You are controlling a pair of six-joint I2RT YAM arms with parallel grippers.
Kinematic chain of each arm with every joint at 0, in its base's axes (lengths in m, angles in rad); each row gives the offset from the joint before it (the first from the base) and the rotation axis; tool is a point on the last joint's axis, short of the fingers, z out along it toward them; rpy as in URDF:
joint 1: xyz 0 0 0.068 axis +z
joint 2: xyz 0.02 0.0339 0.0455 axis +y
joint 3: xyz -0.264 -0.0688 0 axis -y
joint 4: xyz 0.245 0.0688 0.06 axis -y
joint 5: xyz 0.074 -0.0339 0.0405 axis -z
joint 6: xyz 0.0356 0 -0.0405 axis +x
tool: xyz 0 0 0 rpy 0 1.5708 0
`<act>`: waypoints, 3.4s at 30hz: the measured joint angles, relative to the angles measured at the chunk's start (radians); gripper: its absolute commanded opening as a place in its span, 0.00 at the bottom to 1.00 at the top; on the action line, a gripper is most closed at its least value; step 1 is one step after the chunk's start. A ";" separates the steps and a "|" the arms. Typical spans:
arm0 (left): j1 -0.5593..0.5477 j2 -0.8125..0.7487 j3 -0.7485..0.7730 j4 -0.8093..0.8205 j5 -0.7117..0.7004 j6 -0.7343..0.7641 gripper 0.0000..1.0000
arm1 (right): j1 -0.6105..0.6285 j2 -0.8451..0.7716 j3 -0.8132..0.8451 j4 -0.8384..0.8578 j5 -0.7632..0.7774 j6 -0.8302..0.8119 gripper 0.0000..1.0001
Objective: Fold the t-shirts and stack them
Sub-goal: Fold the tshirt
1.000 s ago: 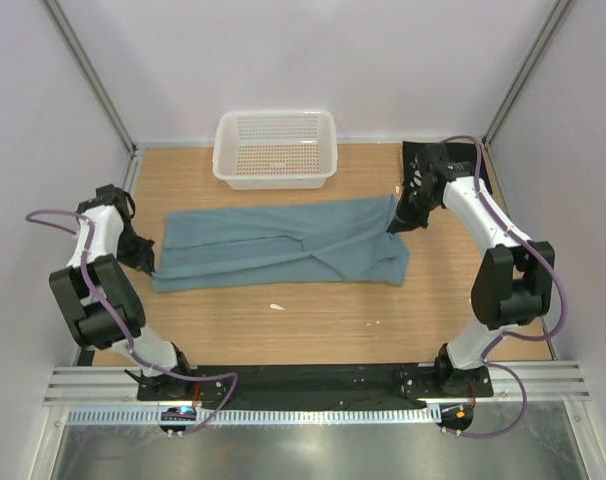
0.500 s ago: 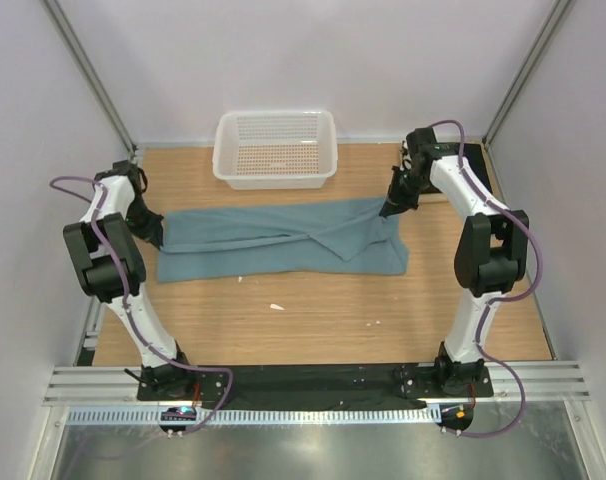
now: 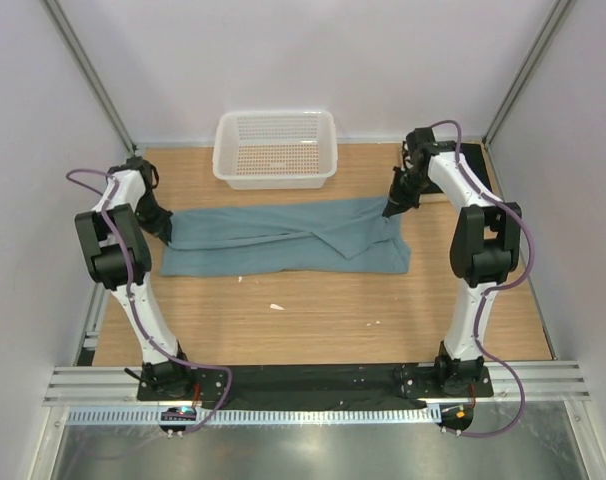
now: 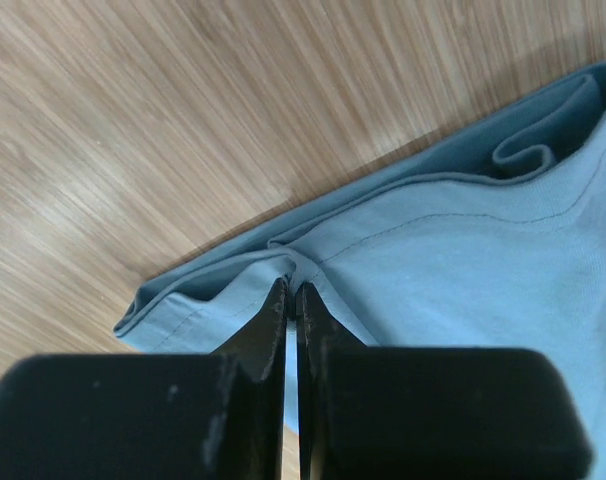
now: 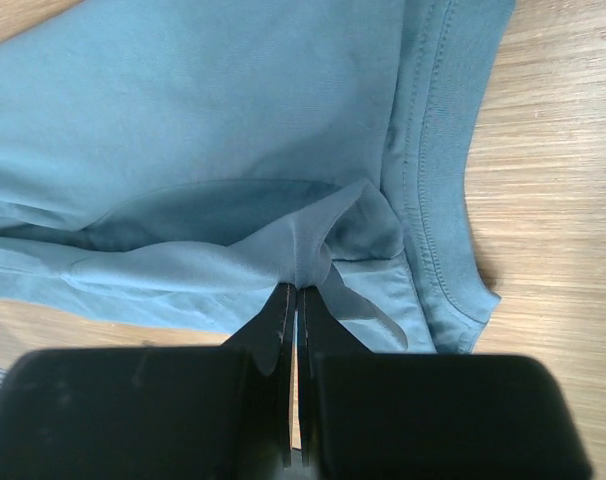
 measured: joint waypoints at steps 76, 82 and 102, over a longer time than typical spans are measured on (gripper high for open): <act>0.016 -0.238 -0.472 0.157 0.199 0.256 0.21 | -0.048 -0.164 -0.531 0.152 0.185 -0.140 0.01; 0.042 -0.303 -0.535 0.148 0.183 0.269 0.25 | -0.044 -0.166 -0.502 0.098 0.259 -0.148 0.08; -0.094 -0.540 -0.593 0.184 0.297 0.252 0.33 | -0.027 -0.315 -0.558 0.321 -0.097 0.095 0.49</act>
